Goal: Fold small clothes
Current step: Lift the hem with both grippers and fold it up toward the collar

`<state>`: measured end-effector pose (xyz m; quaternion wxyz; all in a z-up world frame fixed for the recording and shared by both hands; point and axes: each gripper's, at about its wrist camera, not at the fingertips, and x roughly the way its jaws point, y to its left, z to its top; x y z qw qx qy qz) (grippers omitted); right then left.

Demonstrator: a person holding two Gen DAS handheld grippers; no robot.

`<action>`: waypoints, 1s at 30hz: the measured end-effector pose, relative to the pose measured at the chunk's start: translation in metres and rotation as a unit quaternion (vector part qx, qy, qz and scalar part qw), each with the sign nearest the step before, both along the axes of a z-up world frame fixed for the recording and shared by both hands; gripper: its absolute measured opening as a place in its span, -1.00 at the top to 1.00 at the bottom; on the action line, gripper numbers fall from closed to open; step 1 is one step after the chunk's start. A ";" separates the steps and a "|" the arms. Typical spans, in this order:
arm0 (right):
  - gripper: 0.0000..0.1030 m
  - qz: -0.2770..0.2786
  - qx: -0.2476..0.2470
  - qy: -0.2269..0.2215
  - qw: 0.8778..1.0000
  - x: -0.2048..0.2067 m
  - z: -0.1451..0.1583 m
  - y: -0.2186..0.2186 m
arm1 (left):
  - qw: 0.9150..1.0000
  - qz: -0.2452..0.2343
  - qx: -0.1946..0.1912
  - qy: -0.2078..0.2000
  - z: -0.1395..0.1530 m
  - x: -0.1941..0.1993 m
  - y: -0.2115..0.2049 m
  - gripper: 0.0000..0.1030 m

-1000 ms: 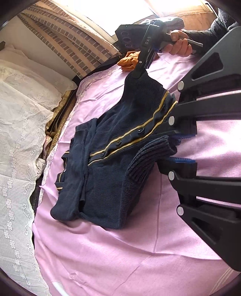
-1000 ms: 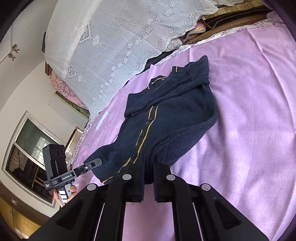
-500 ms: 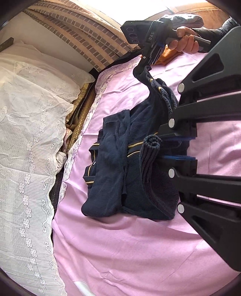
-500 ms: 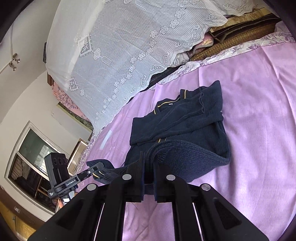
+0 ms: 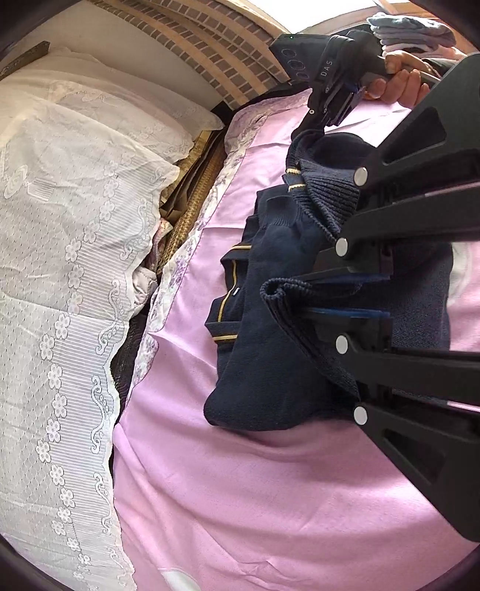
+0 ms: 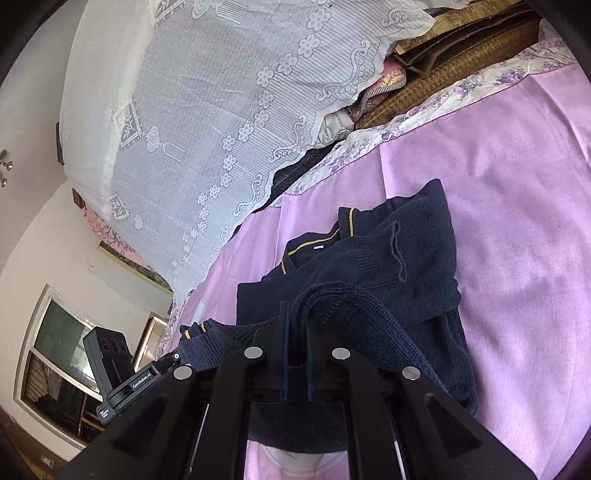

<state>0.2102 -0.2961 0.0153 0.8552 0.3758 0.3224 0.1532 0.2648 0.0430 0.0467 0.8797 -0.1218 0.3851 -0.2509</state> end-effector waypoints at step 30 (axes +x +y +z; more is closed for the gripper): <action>0.57 -0.048 0.056 0.041 0.996 0.120 -0.057 -0.033 | 0.991 0.134 0.001 0.008 -0.033 0.107 0.013 -0.54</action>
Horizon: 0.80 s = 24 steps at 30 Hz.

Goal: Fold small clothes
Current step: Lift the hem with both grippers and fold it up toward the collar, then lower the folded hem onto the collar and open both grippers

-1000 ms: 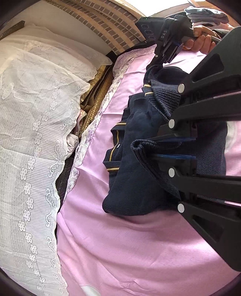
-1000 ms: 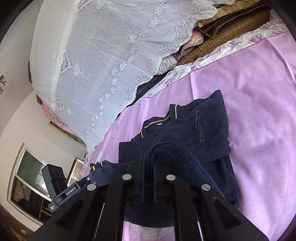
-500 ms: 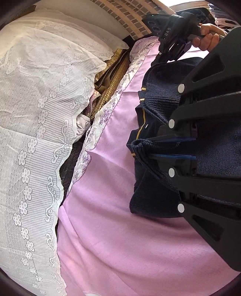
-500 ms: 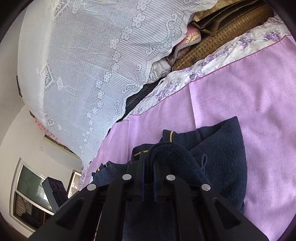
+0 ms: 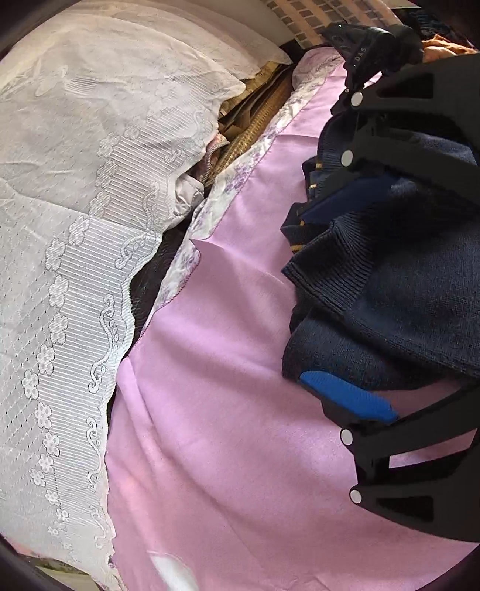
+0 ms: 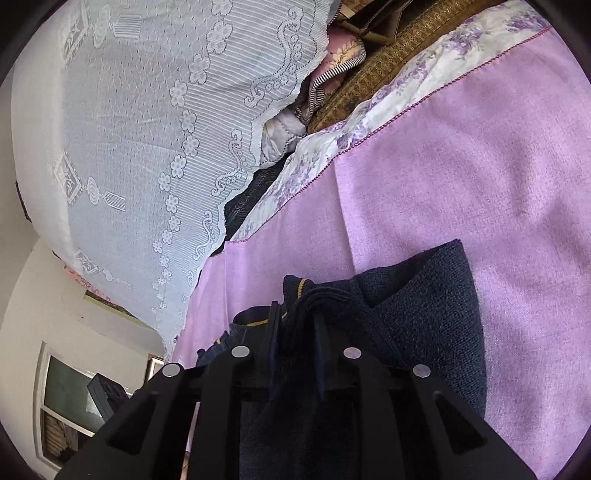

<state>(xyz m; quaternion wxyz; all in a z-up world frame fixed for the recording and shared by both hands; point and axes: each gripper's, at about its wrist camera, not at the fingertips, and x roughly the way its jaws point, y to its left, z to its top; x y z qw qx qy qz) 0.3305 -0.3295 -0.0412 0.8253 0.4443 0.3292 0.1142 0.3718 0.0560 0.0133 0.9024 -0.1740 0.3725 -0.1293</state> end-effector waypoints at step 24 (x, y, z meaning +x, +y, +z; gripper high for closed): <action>0.65 -0.025 -0.003 0.013 1.000 -0.010 -0.025 -0.025 | 0.989 -0.042 0.140 0.030 -0.036 0.001 -0.049 -0.69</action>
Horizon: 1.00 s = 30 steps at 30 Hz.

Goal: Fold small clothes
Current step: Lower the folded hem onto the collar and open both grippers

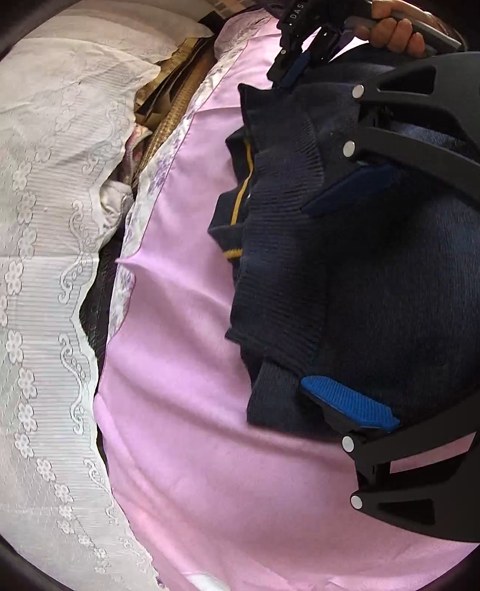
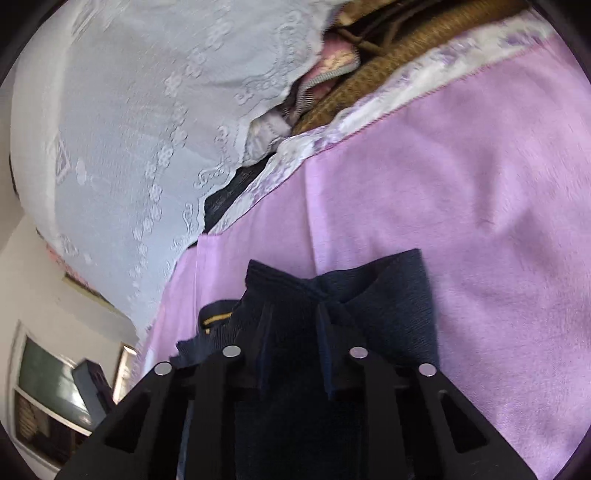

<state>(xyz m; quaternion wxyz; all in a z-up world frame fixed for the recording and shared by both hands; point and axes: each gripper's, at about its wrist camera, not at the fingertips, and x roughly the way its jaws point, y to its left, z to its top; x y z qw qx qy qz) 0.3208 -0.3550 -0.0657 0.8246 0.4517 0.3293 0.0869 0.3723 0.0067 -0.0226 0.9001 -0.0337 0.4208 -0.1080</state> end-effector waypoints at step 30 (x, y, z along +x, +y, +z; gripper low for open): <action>0.53 -0.001 -0.102 -0.023 0.995 -0.106 0.014 0.025 | 0.998 -0.004 0.059 -0.027 0.010 -0.091 -0.003 -0.92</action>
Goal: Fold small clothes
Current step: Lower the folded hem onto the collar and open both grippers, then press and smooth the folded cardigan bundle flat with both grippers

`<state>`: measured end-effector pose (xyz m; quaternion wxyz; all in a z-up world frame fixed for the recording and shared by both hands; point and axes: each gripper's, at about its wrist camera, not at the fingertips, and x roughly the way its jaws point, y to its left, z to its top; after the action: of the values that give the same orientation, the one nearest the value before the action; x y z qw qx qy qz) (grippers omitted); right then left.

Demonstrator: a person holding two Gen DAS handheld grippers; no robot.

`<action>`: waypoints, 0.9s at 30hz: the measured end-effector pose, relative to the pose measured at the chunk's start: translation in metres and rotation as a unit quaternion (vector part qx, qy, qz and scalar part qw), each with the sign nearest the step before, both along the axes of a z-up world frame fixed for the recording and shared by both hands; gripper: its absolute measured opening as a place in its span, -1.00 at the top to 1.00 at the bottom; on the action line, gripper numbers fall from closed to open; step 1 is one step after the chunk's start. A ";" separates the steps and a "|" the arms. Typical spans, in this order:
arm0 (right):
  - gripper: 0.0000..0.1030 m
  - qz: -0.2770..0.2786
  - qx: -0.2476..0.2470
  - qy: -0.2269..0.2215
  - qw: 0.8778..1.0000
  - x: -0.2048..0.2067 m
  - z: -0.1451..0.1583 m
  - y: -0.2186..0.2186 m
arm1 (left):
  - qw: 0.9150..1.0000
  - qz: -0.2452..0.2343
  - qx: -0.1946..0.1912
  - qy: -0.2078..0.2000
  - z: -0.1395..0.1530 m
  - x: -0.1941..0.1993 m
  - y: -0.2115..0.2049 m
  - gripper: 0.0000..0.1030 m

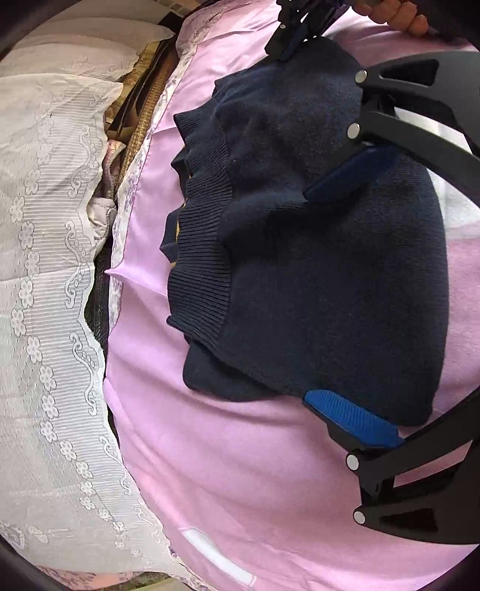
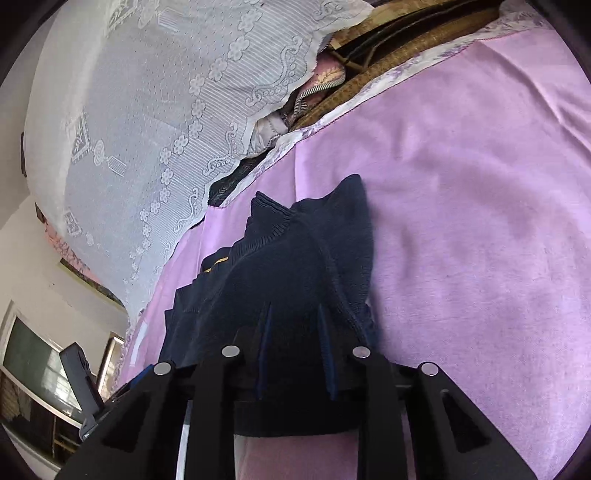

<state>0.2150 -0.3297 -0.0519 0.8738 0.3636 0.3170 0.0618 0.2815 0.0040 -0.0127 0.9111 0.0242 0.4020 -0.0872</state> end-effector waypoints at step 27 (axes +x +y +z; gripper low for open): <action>0.05 0.023 -0.255 -0.030 0.966 0.000 0.049 0.096 | 0.992 0.099 -0.075 0.012 0.021 0.010 0.051 -0.90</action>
<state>0.2155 -0.2341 -0.0033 0.9450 0.1190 0.3044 0.0095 0.2912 0.0550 0.0082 0.9097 -0.0854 0.4055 -0.0269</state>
